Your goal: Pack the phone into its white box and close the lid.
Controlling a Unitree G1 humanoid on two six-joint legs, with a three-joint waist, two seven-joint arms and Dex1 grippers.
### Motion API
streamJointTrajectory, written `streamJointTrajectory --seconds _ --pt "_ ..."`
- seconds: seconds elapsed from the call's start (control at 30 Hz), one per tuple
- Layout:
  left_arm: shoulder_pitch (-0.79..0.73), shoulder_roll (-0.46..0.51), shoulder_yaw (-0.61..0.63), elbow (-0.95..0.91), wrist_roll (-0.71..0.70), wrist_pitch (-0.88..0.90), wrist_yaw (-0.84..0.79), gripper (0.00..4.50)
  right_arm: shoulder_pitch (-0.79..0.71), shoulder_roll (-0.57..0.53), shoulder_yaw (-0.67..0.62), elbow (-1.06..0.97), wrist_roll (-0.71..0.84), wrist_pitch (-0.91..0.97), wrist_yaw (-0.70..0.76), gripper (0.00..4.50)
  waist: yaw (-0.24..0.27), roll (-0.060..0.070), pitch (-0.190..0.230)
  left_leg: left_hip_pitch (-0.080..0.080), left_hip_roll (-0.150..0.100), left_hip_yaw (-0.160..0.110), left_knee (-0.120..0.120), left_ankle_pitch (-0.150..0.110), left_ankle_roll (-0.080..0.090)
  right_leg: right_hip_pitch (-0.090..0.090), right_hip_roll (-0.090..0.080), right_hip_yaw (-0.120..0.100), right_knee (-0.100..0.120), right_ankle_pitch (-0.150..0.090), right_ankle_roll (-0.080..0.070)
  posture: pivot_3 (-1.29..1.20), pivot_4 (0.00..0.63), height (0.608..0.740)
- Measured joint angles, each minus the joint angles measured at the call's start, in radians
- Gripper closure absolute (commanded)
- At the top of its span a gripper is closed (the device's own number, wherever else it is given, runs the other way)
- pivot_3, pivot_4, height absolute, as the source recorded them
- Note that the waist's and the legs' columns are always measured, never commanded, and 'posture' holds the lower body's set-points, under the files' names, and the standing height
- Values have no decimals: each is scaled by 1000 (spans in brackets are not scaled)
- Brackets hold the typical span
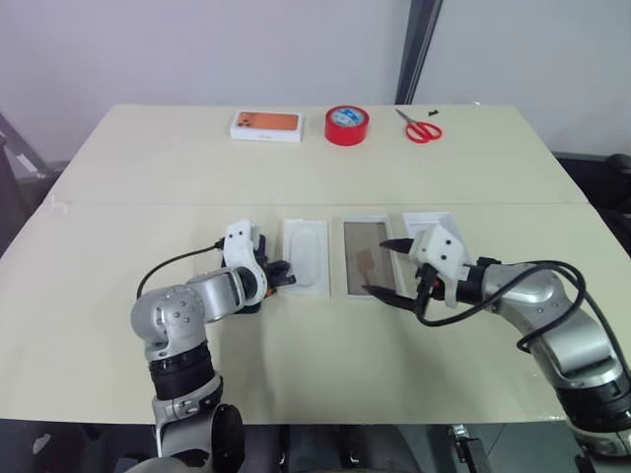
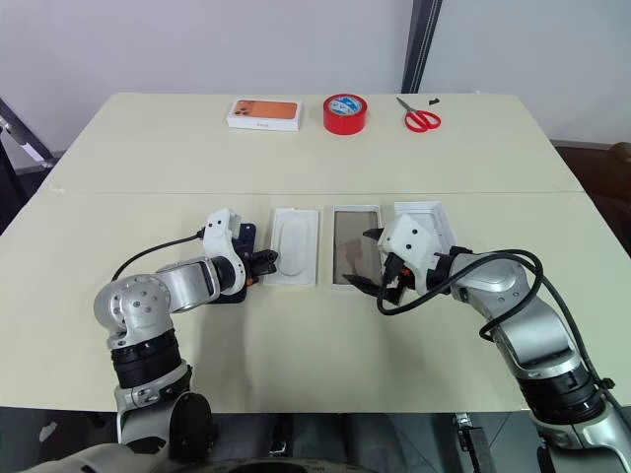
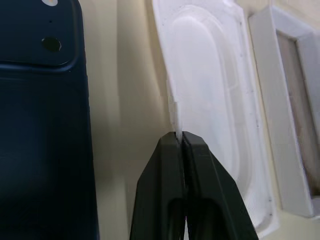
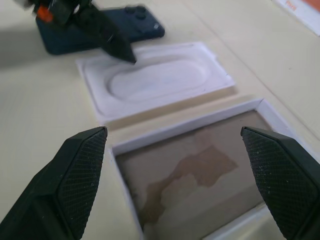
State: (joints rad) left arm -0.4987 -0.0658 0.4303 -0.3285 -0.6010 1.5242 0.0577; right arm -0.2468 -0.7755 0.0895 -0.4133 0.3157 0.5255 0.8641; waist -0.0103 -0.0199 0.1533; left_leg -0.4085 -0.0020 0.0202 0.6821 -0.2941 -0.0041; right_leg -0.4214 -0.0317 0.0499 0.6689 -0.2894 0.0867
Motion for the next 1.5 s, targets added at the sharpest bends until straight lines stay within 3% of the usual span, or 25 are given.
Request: streamJointTrajectory --seconds 0.2,0.23,0.33,0.53,0.87,1.13,1.27,1.37,1.5 --pt "-58 -7 162 0 -12 2 -12 4476 10 -62 70 -10 -28 -10 86 0 -3 0 0 0 0 0 0 0 0 0 1 0 0 0 0 0 150 729" --pt "-60 -3 178 0 -14 2 -16 4498 0 -60 94 6 -46 -22 90 252 -3 -1 0 0 0 0 0 0 0 0 1 0 0 0 0 0 150 729" --pt "-70 11 215 0 -24 3 -31 4500 -35 -50 158 88 -112 -61 97 1302 -1 -1 1 0 0 0 0 0 0 0 0 0 0 0 0 0 150 729" --pt "-86 16 252 -5 -44 22 -46 4500 -81 -11 223 193 -189 -138 127 4435 0 -1 1 0 0 0 0 1 -2 0 0 0 0 0 0 0 150 729" --pt "-170 4 391 -52 -77 80 -46 4500 -114 67 310 64 -208 -115 162 4435 -1 -1 1 0 0 -1 0 2 -3 -1 0 0 0 0 0 0 150 729" --pt "-176 33 385 -50 -134 81 -40 4500 -202 171 396 132 -315 -111 115 4435 -2 -1 1 0 0 -1 0 4 -8 -1 0 0 1 0 0 0 150 729" --pt "-153 31 373 -50 -156 81 -25 4500 -208 204 396 142 -309 -100 121 2603 -2 -1 1 0 0 -1 0 4 -8 -1 0 0 1 0 0 0 150 729" --pt "-134 27 368 -58 -176 81 -10 4500 -207 207 359 137 -279 -94 121 973 -2 -1 1 0 0 -1 0 4 -7 -1 0 0 1 0 0 0 150 729" --pt "-88 33 309 -69 -219 81 11 4500 -197 155 227 82 -177 -38 148 973 0 -1 1 0 0 -1 0 2 -3 -1 -1 -1 1 0 0 0 150 729"
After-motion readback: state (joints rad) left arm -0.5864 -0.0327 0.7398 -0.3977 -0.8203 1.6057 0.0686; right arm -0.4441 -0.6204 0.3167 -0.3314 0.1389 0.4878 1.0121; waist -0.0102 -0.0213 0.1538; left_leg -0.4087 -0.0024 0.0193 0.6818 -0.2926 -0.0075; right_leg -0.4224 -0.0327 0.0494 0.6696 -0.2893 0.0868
